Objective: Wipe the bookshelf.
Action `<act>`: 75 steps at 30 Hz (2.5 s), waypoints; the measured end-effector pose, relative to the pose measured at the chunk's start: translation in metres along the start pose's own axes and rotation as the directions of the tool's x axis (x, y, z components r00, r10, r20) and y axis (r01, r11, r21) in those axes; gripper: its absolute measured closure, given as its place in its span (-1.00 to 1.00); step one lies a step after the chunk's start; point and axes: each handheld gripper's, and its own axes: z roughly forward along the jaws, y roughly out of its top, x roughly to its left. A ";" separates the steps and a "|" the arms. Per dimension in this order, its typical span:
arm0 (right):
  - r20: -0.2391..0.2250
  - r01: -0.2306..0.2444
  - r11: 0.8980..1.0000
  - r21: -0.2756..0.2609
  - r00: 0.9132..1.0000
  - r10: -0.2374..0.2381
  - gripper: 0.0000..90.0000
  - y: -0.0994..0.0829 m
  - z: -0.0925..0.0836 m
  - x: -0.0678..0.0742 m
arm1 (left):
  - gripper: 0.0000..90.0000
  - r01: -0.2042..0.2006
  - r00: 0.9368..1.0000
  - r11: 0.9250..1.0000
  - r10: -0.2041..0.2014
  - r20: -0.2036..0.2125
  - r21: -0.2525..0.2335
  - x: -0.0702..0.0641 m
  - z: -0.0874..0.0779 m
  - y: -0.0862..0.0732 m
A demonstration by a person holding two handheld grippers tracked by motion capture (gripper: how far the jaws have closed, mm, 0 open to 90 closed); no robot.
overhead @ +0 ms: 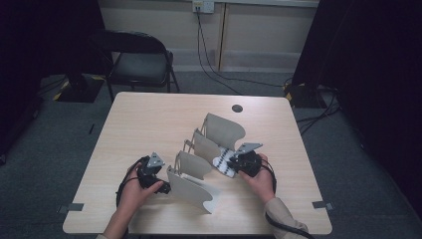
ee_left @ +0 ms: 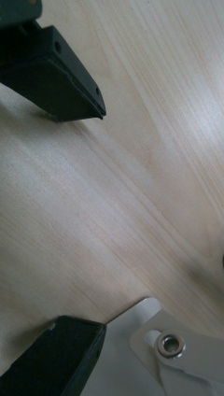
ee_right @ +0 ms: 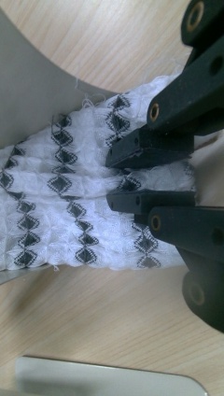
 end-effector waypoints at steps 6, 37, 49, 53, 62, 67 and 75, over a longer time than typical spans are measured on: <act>0.011 -0.015 1.000 0.008 1.000 0.015 0.67 -0.008 -0.008 -0.005 | -1.00 0.000 1.000 1.000 0.000 0.000 0.001 0.000 0.000 0.000; -0.021 -0.016 1.000 0.002 1.000 0.016 0.53 0.002 0.002 0.003 | -1.00 0.000 1.000 1.000 0.000 0.000 0.000 0.000 0.000 0.000; -0.036 -0.025 1.000 -0.007 0.999 0.025 0.68 0.005 0.005 0.006 | -1.00 0.000 1.000 1.000 0.000 0.000 0.001 0.000 0.000 0.000; -0.054 -0.054 0.998 -0.017 0.997 0.053 0.69 0.002 0.005 0.004 | -1.00 0.000 1.000 1.000 0.000 0.000 0.001 0.000 0.000 0.000; -0.055 -0.044 0.999 -0.004 0.997 0.044 0.68 0.010 0.010 0.008 | -1.00 0.000 1.000 1.000 0.000 0.000 0.000 0.000 0.000 0.000; -0.050 -0.031 1.000 0.000 0.998 0.031 0.68 0.011 0.010 0.008 | -1.00 0.000 1.000 1.000 0.000 -0.001 0.000 0.000 0.000 0.000; -0.040 -0.036 0.999 0.002 0.999 0.036 0.65 0.001 0.000 0.002 | -1.00 0.001 1.000 1.000 -0.001 0.000 0.000 0.000 0.000 0.000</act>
